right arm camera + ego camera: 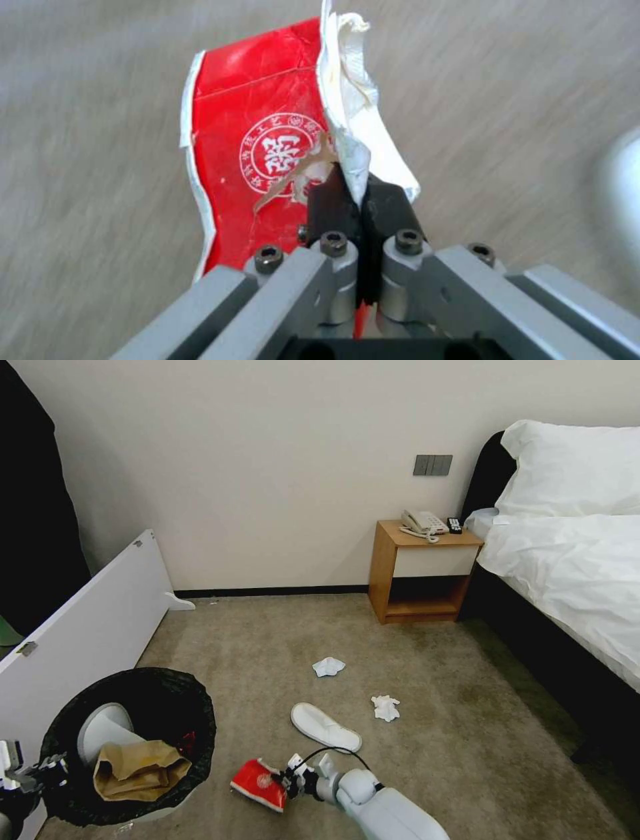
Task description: Pick up the trash bin, then pick up the garbage from the floor and place it into the trash bin.
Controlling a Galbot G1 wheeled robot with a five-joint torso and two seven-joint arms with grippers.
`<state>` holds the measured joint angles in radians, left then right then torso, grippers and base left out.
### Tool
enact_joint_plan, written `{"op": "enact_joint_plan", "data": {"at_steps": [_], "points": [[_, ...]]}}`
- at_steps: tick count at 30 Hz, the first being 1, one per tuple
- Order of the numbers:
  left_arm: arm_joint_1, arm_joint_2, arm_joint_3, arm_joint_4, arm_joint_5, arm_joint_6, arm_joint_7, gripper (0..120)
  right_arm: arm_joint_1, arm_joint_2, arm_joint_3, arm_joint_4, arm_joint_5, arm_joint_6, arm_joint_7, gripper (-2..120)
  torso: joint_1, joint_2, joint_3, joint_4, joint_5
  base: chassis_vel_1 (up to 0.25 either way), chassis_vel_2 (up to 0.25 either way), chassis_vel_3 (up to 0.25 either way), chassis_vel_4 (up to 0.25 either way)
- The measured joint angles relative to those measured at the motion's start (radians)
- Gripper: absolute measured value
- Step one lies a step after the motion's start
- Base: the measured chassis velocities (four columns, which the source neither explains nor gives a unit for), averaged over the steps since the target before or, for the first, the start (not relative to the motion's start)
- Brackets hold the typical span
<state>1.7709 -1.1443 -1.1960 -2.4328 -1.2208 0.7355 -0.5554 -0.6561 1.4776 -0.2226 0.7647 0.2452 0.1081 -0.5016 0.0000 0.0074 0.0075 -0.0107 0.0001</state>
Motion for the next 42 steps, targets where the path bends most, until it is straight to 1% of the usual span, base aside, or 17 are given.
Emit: {"op": "enact_joint_plan", "data": {"at_steps": [2, 4, 6, 7, 8, 10, 11, 13, 14, 15, 17, 18, 22, 24, 31, 36, 42], "points": [[-0.002, 0.005, 0.005, 0.002, -0.003, 0.0, -0.001, 3, -0.004, -0.009, 0.015, 0.025, 0.005, 0.003, 0.002, 0, 0.0, 0.0, 0.0, 0.0001, 0.0001, 0.0, 0.0, 0.0, 0.0], [-0.019, 0.031, 0.028, 0.012, -0.015, 0.0, -0.006, 3, -0.036, -0.067, 0.081, 0.181, 0.039, 0.004, 0.024, 0, 0.0, 0.0, 0.0, -0.0006, 0.0, 0.0, 0.0, 0.0, 0.0], [-0.021, 0.039, 0.035, 0.014, -0.018, 0.0, -0.006, 3, -0.049, -0.085, 0.099, 0.228, 0.054, 0.003, 0.033, 0, 0.0, 0.0, 0.0, -0.0003, 0.0002, 0.0, 0.0, 0.0, 0.0], [-0.024, 0.052, 0.052, 0.02, -0.02, 0.0, -0.005, 3, -0.077, -0.117, 0.123, 0.315, 0.082, -0.002, 0.05, 0, 0.0, 0.0, 0.0, -0.0003, -0.0001, 0.0, 0.0, 0.0, 0.0], [-0.024, 0.052, 0.052, 0.02, -0.02, 0.0, -0.005, 3, -0.077, -0.117, 0.123, 0.315, 0.082, -0.002, 0.05, 0, 0.0, 0.0, 0.0, -0.0003, -0.0001, 0.0, 0.0, 0.0, 0.0], [-0.033, 0.072, 0.082, 0.035, -0.02, 0.0, 0.002, 3, -0.132, -0.177, 0.162, 0.494, 0.154, -0.013, 0.076, 0, 0.0, 0.0, 0.0, -0.0001, 0.0001, 0.0, 0.0, 0.0, 0.0], [-0.033, 0.072, 0.082, 0.035, -0.02, 0.0, 0.002, 3, -0.132, -0.177, 0.162, 0.494, 0.154, -0.013, 0.076, 0, 0.0, 0.0, 0.0, -0.0001, 0.0001, 0.0, 0.0, 0.0, 0.0], [-0.051, 0.088, 0.116, 0.048, -0.02, 0.0, 0.004, 3, -0.185, -0.231, 0.202, 0.64, 0.216, -0.022, 0.098, 0, 0.0, 0.0, 0.0, -0.0002, 0.0, 0.0, 0.0, 0.0, 0.0], [-0.051, 0.088, 0.116, 0.048, -0.02, 0.0, 0.004, 3, -0.185, -0.231, 0.202, 0.64, 0.216, -0.022, 0.098, 0, 0.0, 0.0, 0.0, -0.0002, 0.0, 0.0, 0.0, 0.0, 0.0], [-0.058, 0.095, 0.13, 0.052, -0.02, 0.0, 0.005, 3, -0.2, -0.254, 0.223, 0.696, 0.243, -0.025, 0.107, 0, 0.0, 0.0, 0.0, -0.0009, 0.0, 0.0, 0.0, 0.0, 0.0], [-0.059, 0.099, 0.137, 0.052, -0.02, 0.0, 0.006, 3, -0.205, -0.274, 0.24, 0.747, 0.267, -0.028, 0.113, 0, 0.0, 0.0, 0.0, -0.0009, -0.0001, 0.0, 0.0, 0.0, 0.0], [-0.055, 0.104, 0.142, 0.052, -0.02, 0.0, 0.007, 3, -0.2, -0.289, 0.257, 0.799, 0.296, -0.03, 0.117, 0, 0.0, 0.0, 0.0, -0.0002, 0.0003, 0.0, 0.0, 0.0, 0.0], [-0.059, 0.112, 0.155, 0.053, -0.017, 0.0, 0.006, 3, -0.191, -0.304, 0.278, 0.861, 0.338, -0.037, 0.124, 0, 0.0, 0.0, 0.0, 0.0007, 0.0001, 0.0, 0.0, 0.0, 0.0], [-0.071, 0.138, 0.196, 0.059, -0.007, 0.0, 0.005, 3, -0.167, -0.331, 0.299, 0.98, 0.431, -0.067, 0.137, 0, 0.0, 0.0, 0.0, -0.0005, 0.0, 0.0, 0.0, 0.0, 0.0], [-0.082, 0.181, 0.245, 0.067, 0.001, 0.0, 0.005, 3, -0.11, -0.371, 0.251, 1.088, 0.547, -0.089, 0.141, 0, 0.0, 0.0, 0.0, -0.0001, 0.0, 0.0, 0.0, 0.0, 0.0], [-0.083, 0.199, 0.284, 0.064, 0.01, 0.0, 0.006, 3, -0.019, -0.349, 0.148, 1.113, 0.611, -0.074, 0.107, 0, 0.0, 0.0, 0.0, 0.0, -0.0001, 0.0, 0.0, 0.0, 0.0], [-0.078, 0.203, 0.295, 0.058, 0.015, 0.0, 0.006, 3, 0.049, -0.33, 0.051, 1.135, 0.659, -0.068, 0.081, 0, 0.0, 0.0, 0.0, 0.0, -0.0003, 0.0, 0.0, 0.0, 0.0]]}}
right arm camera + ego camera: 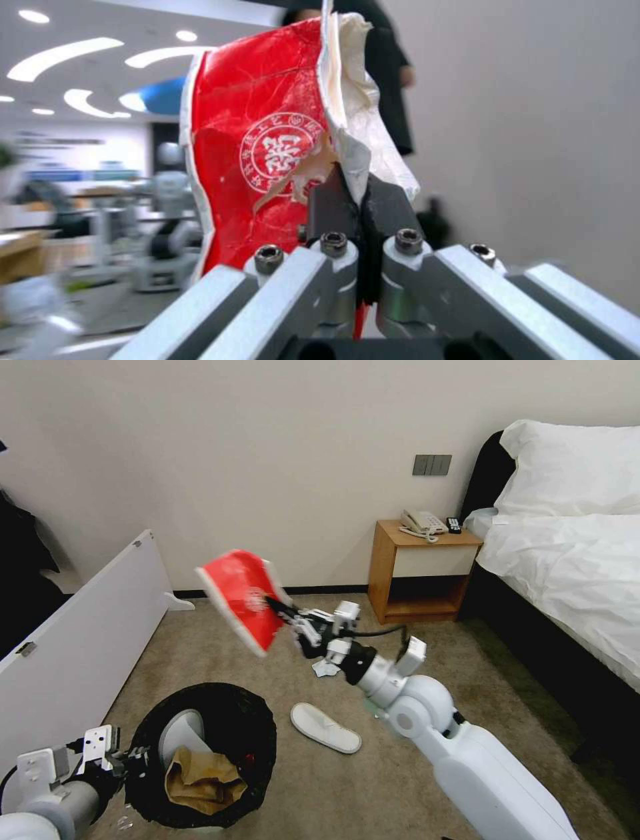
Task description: Pick up the trash bin, then pick up the garbage from the floor and place it into the trash bin.
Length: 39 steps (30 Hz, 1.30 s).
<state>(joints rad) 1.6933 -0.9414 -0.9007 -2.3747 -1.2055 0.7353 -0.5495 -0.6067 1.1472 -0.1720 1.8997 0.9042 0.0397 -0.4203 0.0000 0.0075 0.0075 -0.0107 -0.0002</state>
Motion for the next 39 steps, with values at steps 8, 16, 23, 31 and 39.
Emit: {"op": "enact_joint_plan", "data": {"at_steps": [8, 16, 23, 31, 39], "points": [[0.007, -0.013, -0.007, -0.008, 0.002, 0.0, 0.003, 3, 0.05, -0.004, -0.149, 0.014, 0.047, 0.0, -0.02, 0, 0.0, 0.0, 0.0, -0.0003, 0.0, 0.0, 0.0, 0.0, 0.0], [0.013, -0.02, -0.04, -0.012, -0.01, 0.0, 0.011, 3, 0.051, 0.009, -0.252, -0.038, 0.027, 0.006, -0.034, 0, 0.0, 0.0, 0.0, -0.0002, 0.0001, 0.0, 0.0, 0.0, 0.0], [0.02, -0.022, -0.056, -0.017, -0.018, 0.0, 0.016, 3, 0.017, -0.038, -0.277, -0.078, -0.019, 0.014, -0.037, 0, 0.0, 0.0, 0.0, -0.0003, 0.0002, 0.0, 0.0, 0.0, 0.0], [0.022, -0.022, -0.058, -0.024, -0.022, 0.0, 0.016, 3, -0.02, -0.086, -0.269, -0.099, -0.063, 0.022, -0.039, 0, 0.0, 0.0, 0.0, -0.0003, 0.0003, 0.0, 0.0, 0.0, 0.0], [0.023, -0.023, -0.06, -0.025, -0.024, 0.0, 0.016, 3, -0.024, -0.092, -0.269, -0.105, -0.073, 0.023, -0.041, 0, 0.0, 0.0, 0.0, -0.0003, 0.0003, 0.0, 0.0, 0.0, 0.0]]}}
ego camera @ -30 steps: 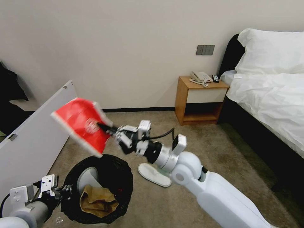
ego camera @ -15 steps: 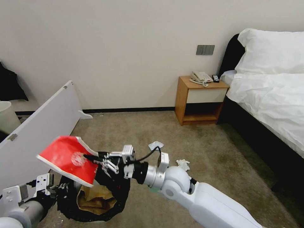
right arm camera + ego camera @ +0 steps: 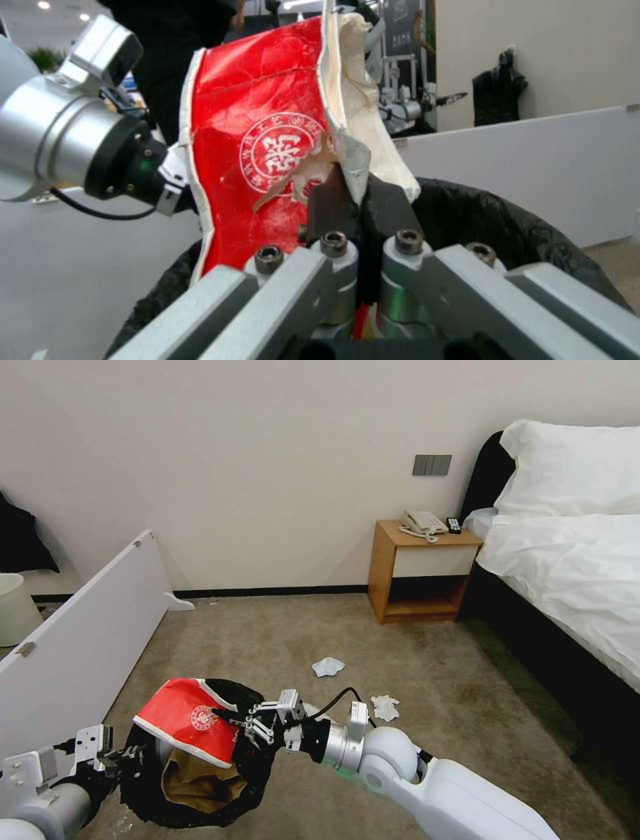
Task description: Pick up the trash bin, then pick up the garbage from the floor and place it into the trash bin.
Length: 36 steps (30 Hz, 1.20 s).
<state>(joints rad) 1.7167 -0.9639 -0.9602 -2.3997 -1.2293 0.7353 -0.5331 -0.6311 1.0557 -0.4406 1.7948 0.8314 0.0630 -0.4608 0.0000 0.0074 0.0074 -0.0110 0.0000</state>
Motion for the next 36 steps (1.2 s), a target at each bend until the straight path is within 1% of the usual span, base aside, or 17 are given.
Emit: {"op": "enact_joint_plan", "data": {"at_steps": [4, 5, 7, 8, 11, 12, 14, 16, 18, 20, 21, 22, 25, 28, 29, 30, 36], "points": [[0.001, 0.0, -0.001, -0.002, -0.004, 0.0, 0.0, 3, -0.002, 0.008, 0.001, -0.019, -0.011, 0.002, 0.0, 0, 0.0, 0.0, 0.0, 0.0001, 0.0, 0.0, 0.0, 0.0, 0.0], [0.0, 0.0, -0.002, -0.004, -0.008, 0.0, -0.002, 3, -0.001, 0.015, 0.0, -0.025, -0.013, 0.002, 0.003, 6, 0.0, 0.0, 0.0, 0.0001, 0.0, 0.0, 0.0, 0.0, 0.0], [0.0, 0.001, -0.002, -0.006, -0.014, 0.0, -0.004, 3, 0.001, 0.025, -0.001, -0.03, -0.014, 0.002, 0.013, 9, 0.0, 0.0, 0.0, 0.0001, 0.0, 0.0, 0.0, 0.0, 0.0], [0.001, 0.001, -0.002, -0.008, -0.017, 0.0, -0.005, 3, 0.004, 0.031, -0.004, -0.033, -0.015, 0.002, 0.019, 16, 0.0, 0.0, 0.0, 0.0001, 0.0, 0.0, 0.0, 0.0, 0.0], [0.007, 0.0, 0.006, -0.012, -0.019, 0.0, -0.007, 3, 0.011, 0.041, -0.016, -0.04, -0.021, 0.002, 0.027, 28, 0.0, 0.0, 0.0, 0.0003, 0.0, 0.0, 0.0, 0.0, 0.0], [0.007, 0.0, 0.006, -0.012, -0.019, 0.0, -0.007, 3, 0.011, 0.041, -0.016, -0.04, -0.021, 0.002, 0.027, 28, 0.0, 0.0, 0.0, 0.0003, 0.0, 0.0, 0.0, 0.0, 0.0], [0.006, -0.001, 0.013, -0.013, -0.019, 0.0, -0.008, 3, 0.014, 0.04, -0.027, -0.045, -0.032, 0.002, 0.027, 39, 0.0, 0.0, 0.0, 0.0002, 0.0, 0.0, 0.0, 0.0, 0.0], [0.003, -0.001, 0.013, -0.014, -0.019, 0.0, -0.008, 3, 0.014, 0.036, -0.029, -0.047, -0.04, 0.003, 0.027, 41, 0.0, 0.0, 0.0, 0.0001, 0.0, 0.0, 0.0, 0.0, 0.0], [0.002, -0.001, 0.012, -0.014, -0.019, 0.0, -0.008, 3, 0.014, 0.03, -0.028, -0.046, -0.051, 0.006, 0.028, 54, 0.0, 0.0, 0.0, 0.0001, 0.0, 0.0, 0.0, 0.0, 0.0], [0.002, -0.001, 0.012, -0.014, -0.019, 0.0, -0.008, 3, 0.014, 0.028, -0.028, -0.042, -0.056, 0.008, 0.028, 57, 0.0, 0.0, 0.0, 0.0001, -0.0001, 0.0, 0.0, 0.0, 0.0], [0.0, 0.0, 0.012, -0.014, -0.019, 0.0, -0.008, 3, 0.014, 0.027, -0.028, -0.039, -0.06, 0.009, 0.028, 64, 0.0, 0.0, 0.0, 0.0001, 0.0, 0.0, 0.0, 0.0, 0.0], [0.0, 0.0, 0.012, -0.014, -0.019, 0.0, -0.008, 3, 0.014, 0.027, -0.028, -0.039, -0.06, 0.009, 0.028, 64, 0.0, 0.0, 0.0, 0.0001, 0.0, 0.0, 0.0, 0.0, 0.0], [-0.002, 0.0, 0.011, -0.014, -0.02, 0.0, -0.008, 3, 0.014, 0.023, -0.029, -0.026, -0.066, 0.013, 0.028, 79, 0.0, 0.0, 0.0, 0.0001, -0.0001, 0.0, 0.0, 0.0, 0.0], [-0.002, 0.0, 0.01, -0.014, -0.02, 0.0, -0.008, 3, 0.014, 0.021, -0.029, -0.022, -0.069, 0.015, 0.028, 85, 0.0, 0.0, 0.0, 0.0001, -0.0001, 0.0, 0.0, 0.0, 0.0], [-0.001, 0.0, 0.009, -0.014, -0.02, 0.0, -0.008, 3, 0.014, 0.019, -0.028, -0.019, -0.075, 0.02, 0.027, 93, 0.0, 0.0, 0.0, 0.0001, 0.0, 0.0, 0.0, 0.0, 0.0], [-0.001, -0.001, 0.008, -0.014, -0.02, 0.0, -0.008, 3, 0.013, 0.017, -0.023, -0.015, -0.08, 0.024, 0.027, 96, 0.0, 0.0, 0.0, 0.0001, 0.0, 0.0, 0.0, 0.0, 0.0], [-0.002, -0.004, 0.005, -0.013, -0.02, 0.0, -0.008, 3, 0.012, 0.012, 0.02, 0.003, -0.086, 0.043, 0.025, 100, 0.0, 0.0, 0.0, 0.0001, 0.0, 0.0, 0.0, 0.0, 0.0]]}}
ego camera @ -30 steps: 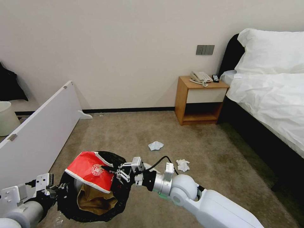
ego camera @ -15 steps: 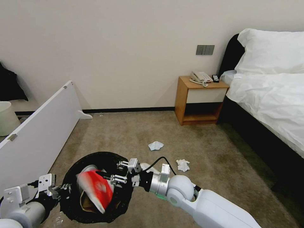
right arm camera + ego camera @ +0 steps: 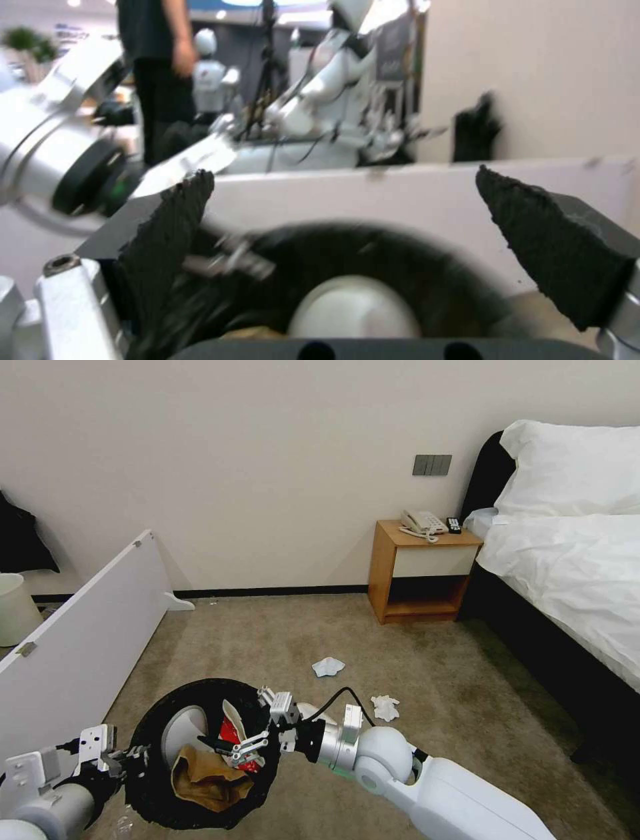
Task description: Pick up the trash bin, then pick up the garbage from the floor and place it into the trash bin.
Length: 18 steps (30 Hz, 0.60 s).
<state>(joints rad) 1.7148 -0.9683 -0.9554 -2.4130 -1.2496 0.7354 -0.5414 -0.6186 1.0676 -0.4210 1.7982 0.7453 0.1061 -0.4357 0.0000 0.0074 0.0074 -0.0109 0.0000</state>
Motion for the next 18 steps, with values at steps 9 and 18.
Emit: {"op": "enact_joint_plan", "data": {"at_steps": [9, 18], "points": [[-0.003, -0.037, -0.02, 0.006, 0.017, 0.0, 0.005, 3, -0.066, -0.034, 0.268, 0.004, -0.026, 0.028, 0.08, 100, 0.0, 0.0, 0.0, 0.0002, 0.0002, 0.0, 0.0, 0.0, 0.0], [-0.011, -0.089, -0.028, 0.018, 0.069, 0.0, 0.021, 3, -0.305, -0.084, 0.491, 0.007, -0.072, 0.084, 0.246, 100, 0.0, 0.0, 0.0, -0.0001, 0.0004, 0.0, 0.0, 0.0, 0.0]]}}
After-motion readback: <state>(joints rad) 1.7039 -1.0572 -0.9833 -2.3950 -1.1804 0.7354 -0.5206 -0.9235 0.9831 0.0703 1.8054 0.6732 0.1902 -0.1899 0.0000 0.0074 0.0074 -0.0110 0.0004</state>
